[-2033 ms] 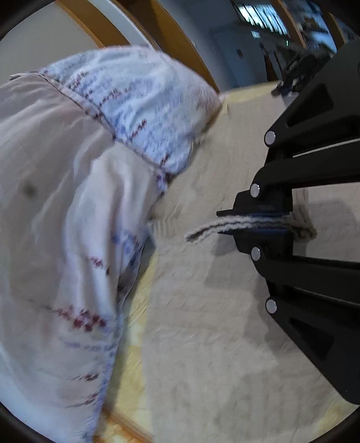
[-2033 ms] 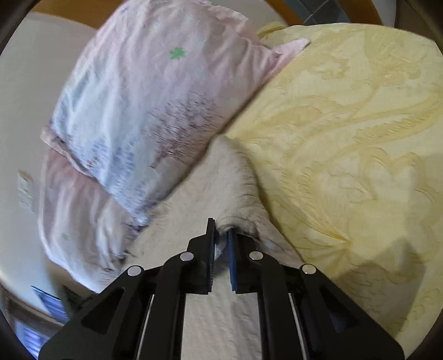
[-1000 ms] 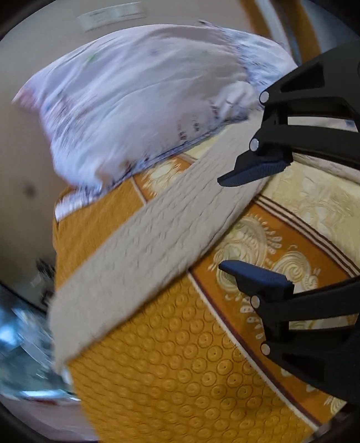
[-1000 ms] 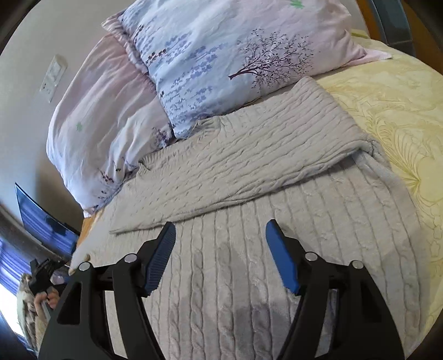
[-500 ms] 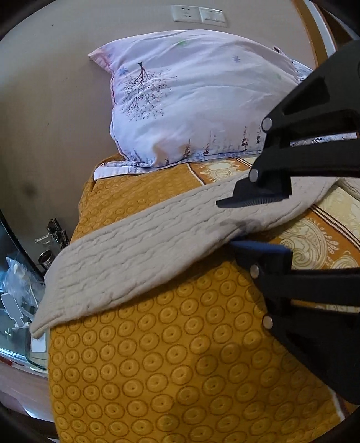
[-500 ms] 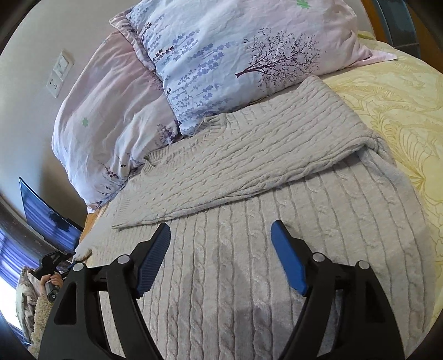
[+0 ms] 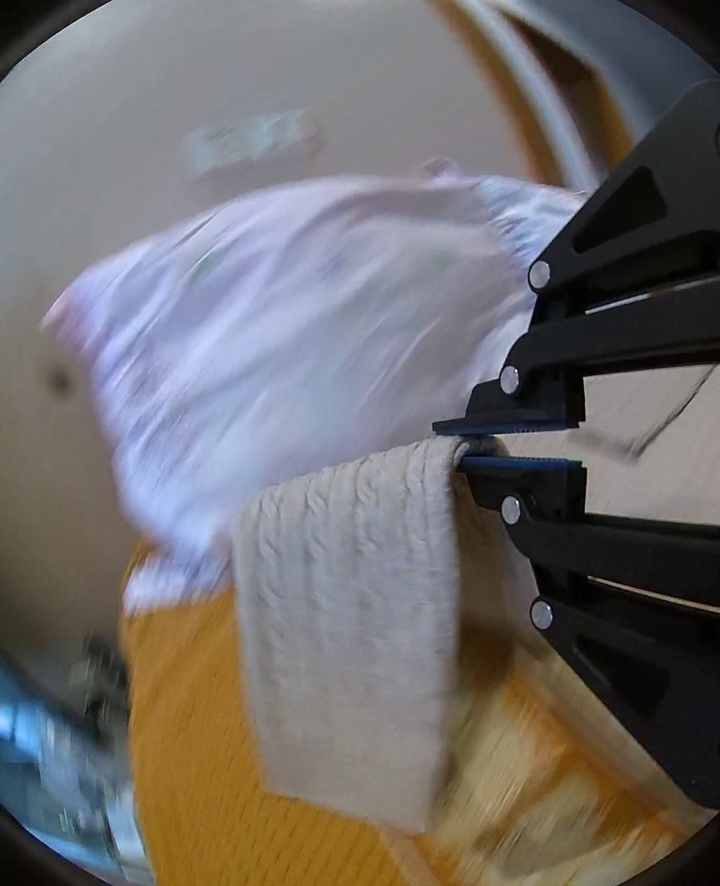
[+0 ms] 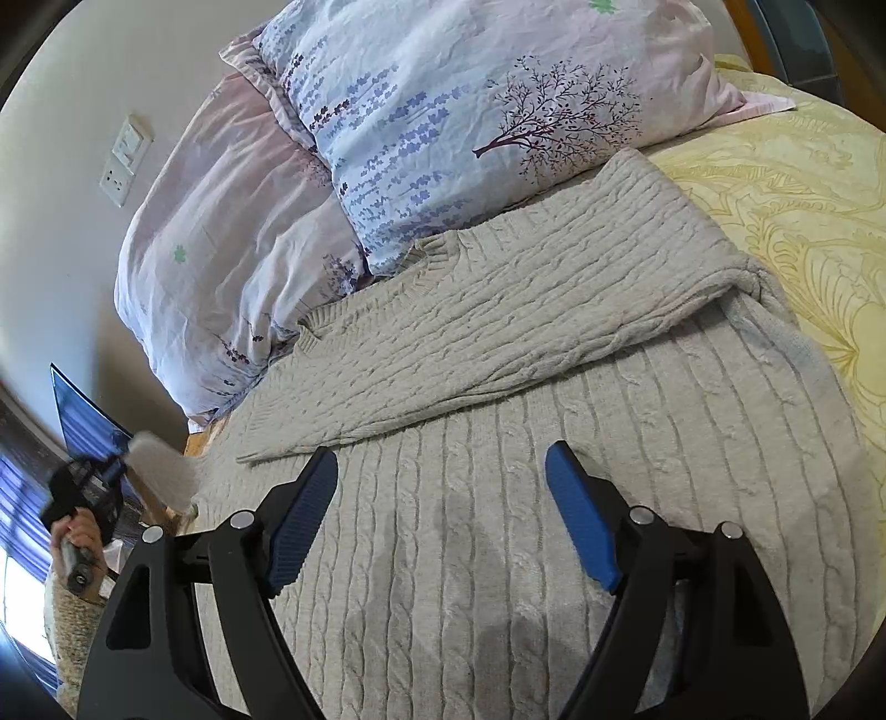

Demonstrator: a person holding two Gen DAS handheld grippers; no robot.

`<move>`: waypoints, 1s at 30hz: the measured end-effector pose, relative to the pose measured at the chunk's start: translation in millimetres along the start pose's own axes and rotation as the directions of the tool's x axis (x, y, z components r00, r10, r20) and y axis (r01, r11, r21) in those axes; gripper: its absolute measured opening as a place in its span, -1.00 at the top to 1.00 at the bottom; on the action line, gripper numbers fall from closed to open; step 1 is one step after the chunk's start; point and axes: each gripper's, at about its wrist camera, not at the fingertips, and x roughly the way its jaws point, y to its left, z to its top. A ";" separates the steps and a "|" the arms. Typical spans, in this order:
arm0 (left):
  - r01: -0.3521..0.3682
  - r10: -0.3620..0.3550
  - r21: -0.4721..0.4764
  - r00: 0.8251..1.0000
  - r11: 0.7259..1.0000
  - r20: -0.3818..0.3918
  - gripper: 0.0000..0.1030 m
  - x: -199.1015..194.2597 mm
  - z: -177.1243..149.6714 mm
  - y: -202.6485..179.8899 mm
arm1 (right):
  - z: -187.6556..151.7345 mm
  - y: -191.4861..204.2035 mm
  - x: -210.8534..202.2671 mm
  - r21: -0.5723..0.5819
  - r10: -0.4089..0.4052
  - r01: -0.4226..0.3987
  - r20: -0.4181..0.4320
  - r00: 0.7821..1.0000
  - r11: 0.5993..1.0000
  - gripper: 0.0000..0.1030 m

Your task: Fold small clothes

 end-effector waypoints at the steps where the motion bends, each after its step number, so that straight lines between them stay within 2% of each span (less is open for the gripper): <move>1: 0.029 -0.028 0.029 0.999 0.999 -0.028 0.88 7.8 -10.1 -14.4 | -0.5 0.0 -0.1 0.001 0.001 -0.001 0.002 1.000 1.000 -0.54; 4: 0.149 -0.130 0.114 0.979 0.982 -0.158 0.88 44.7 -56.8 -61.3 | -0.7 -0.7 -0.9 0.002 0.009 -0.009 0.007 1.000 1.000 -0.54; 7: 0.219 -0.170 0.149 0.944 0.964 -0.284 0.87 79.8 -101.5 -84.8 | -1.6 -1.6 -2.0 0.006 0.015 -0.015 0.012 1.000 1.000 -0.54; 9: 0.225 -0.143 0.172 0.909 0.959 -0.391 0.87 113.6 -142.9 -93.3 | -2.0 -1.9 -2.5 0.008 0.016 -0.016 0.014 1.000 1.000 -0.54; 11: 0.198 -0.083 0.190 0.869 0.962 -0.487 0.83 143.7 -177.8 -92.2 | -2.1 -0.8 -1.9 0.004 0.007 -0.007 0.004 1.000 1.000 -0.54; 12: 0.175 -0.043 0.207 0.852 0.963 -0.522 0.71 155.0 -190.5 -90.7 | -2.2 1.6 -1.9 -0.006 -0.004 0.003 -0.009 1.000 1.000 -0.54; 13: 0.152 0.003 0.228 0.826 0.962 -0.563 0.55 165.9 -204.7 -87.6 | -2.5 3.0 -2.6 -0.015 -0.006 0.006 -0.016 1.000 1.000 -0.54; 14: 0.149 0.023 0.241 0.807 0.959 -0.590 0.43 168.8 -215.9 -85.4 | -1.2 6.7 -3.8 -0.033 -0.010 0.009 -0.033 0.999 0.999 -0.54; 15: 0.152 0.033 0.254 0.798 0.955 -0.602 0.18 168.8 -219.8 -85.2 | 1.1 11.1 -6.8 -0.054 -0.010 0.007 -0.044 0.999 0.999 -0.54; 16: 0.167 0.038 0.277 0.793 0.946 -0.608 0.09 162.3 -220.0 -86.1 | 4.5 16.6 -11.6 -0.081 -0.011 0.008 -0.045 0.999 0.997 -0.54; 18: 0.194 0.024 0.308 0.811 0.931 -0.585 -0.19 144.6 -209.4 -87.0 | 12.5 28.5 -19.3 -0.135 -0.017 0.012 -0.037 0.999 0.991 -0.54; 19: 0.200 0.021 0.332 0.828 0.922 -0.560 -0.24 133.9 -200.4 -87.2 | 16.2 36.4 -22.3 -0.173 -0.013 0.007 -0.037 0.999 0.985 -0.53; 20: 0.192 0.027 0.366 0.856 0.911 -0.517 -0.24 116.9 -189.1 -83.5 | 20.1 49.2 -24.5 -0.230 -0.008 -0.001 -0.039 0.999 0.973 -0.53; 21: 0.173 0.038 0.386 0.875 0.906 -0.482 -0.24 106.1 -179.7 -79.1 | 23.3 61.6 -23.9 -0.285 -0.004 -0.009 -0.043 0.999 0.958 -0.50; 23: 0.111 0.067 0.386 0.906 0.916 -0.418 -0.20 91.6 -155.7 -64.8 | 25.6 96.9 -13.6 -0.429 0.006 -0.035 -0.068 0.998 0.903 -0.35; 25: 0.035 0.103 0.341 0.920 0.939 -0.378 -0.12 84.1 -135.0 -41.3 | 21.6 124.4 0.4 -0.526 0.016 -0.065 -0.097 0.995 0.848 -0.22; 26: 0.011 0.114 0.320 0.922 0.947 -0.369 -0.09 85.1 -128.8 -32.0 | 16.0 146.7 15.1 -0.601 0.020 -0.086 -0.116 0.993 0.795 -0.16; 28: -0.033 0.141 0.290 0.923 0.957 -0.359 0.01 86.1 -119.5 -15.8 | 7.3 170.1 36.4 -0.671 0.023 -0.114 -0.143 0.989 0.733 -0.09; 30: -0.061 0.159 0.275 0.922 0.959 -0.352 0.02 84.2 -115.5 -4.7 | -6.0 195.0 67.0 -0.736 0.006 -0.140 -0.182 0.983 0.663 -0.01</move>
